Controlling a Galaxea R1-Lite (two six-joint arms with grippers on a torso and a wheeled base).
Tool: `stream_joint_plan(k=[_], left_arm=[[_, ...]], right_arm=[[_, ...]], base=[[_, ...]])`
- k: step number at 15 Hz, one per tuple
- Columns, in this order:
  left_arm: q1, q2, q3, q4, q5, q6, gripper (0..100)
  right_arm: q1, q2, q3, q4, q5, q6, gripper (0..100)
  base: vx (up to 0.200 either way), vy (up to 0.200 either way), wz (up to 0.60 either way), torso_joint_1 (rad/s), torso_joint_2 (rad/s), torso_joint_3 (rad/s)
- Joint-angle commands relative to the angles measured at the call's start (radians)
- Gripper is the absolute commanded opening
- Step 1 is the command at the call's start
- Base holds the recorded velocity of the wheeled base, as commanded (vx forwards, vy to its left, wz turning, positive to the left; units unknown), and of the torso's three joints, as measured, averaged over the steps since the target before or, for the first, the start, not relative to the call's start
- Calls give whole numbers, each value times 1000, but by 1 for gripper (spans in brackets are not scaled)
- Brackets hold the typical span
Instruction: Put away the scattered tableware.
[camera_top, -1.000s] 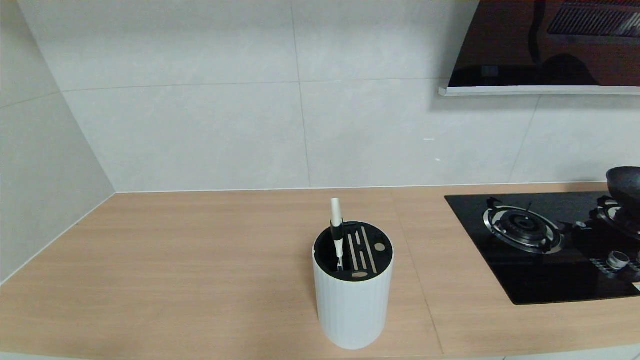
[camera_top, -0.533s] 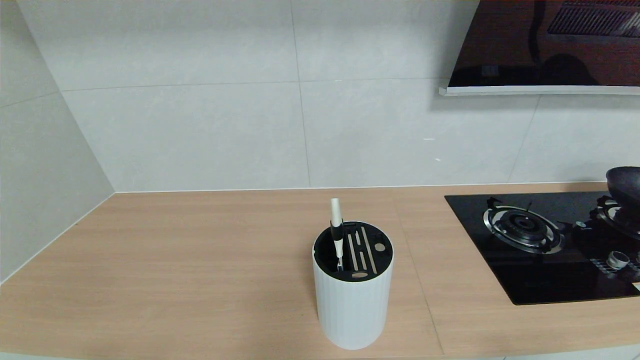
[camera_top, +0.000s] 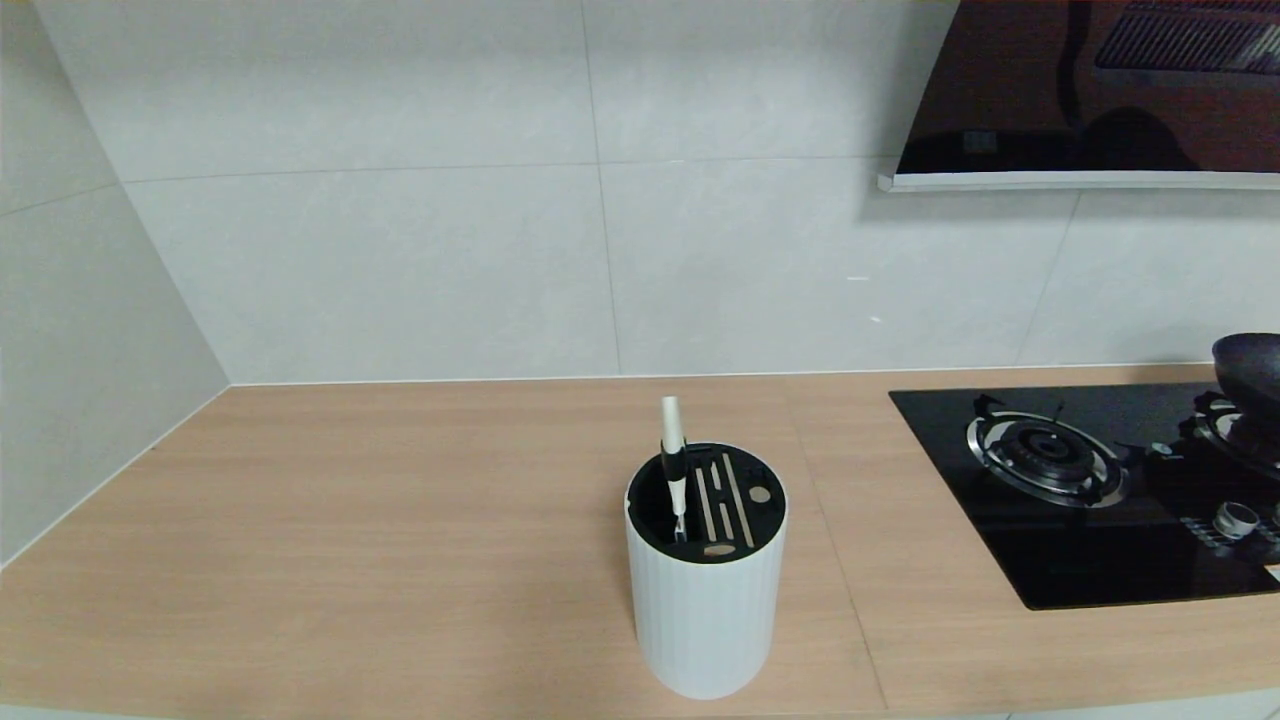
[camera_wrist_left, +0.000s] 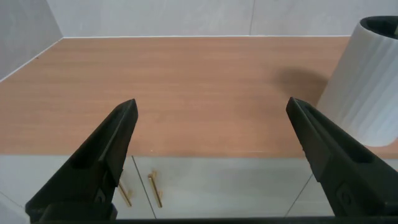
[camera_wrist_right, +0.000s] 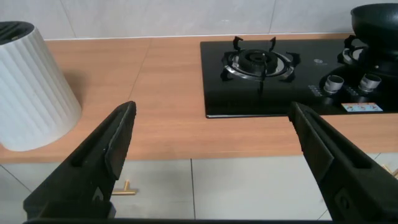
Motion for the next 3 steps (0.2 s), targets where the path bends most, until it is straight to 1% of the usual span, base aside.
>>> stream_joint_plan(k=[1,3], left_arm=[[0,2,0,-1,0,-1,100],[0,2,0,-1,0,-1,100]], right_arm=[[0,3,0,2,1,-1,100],[0,3,0,2,0,1,100]], base=[[0,0,0,0,0,0],[0,0,0,0,0,0]])
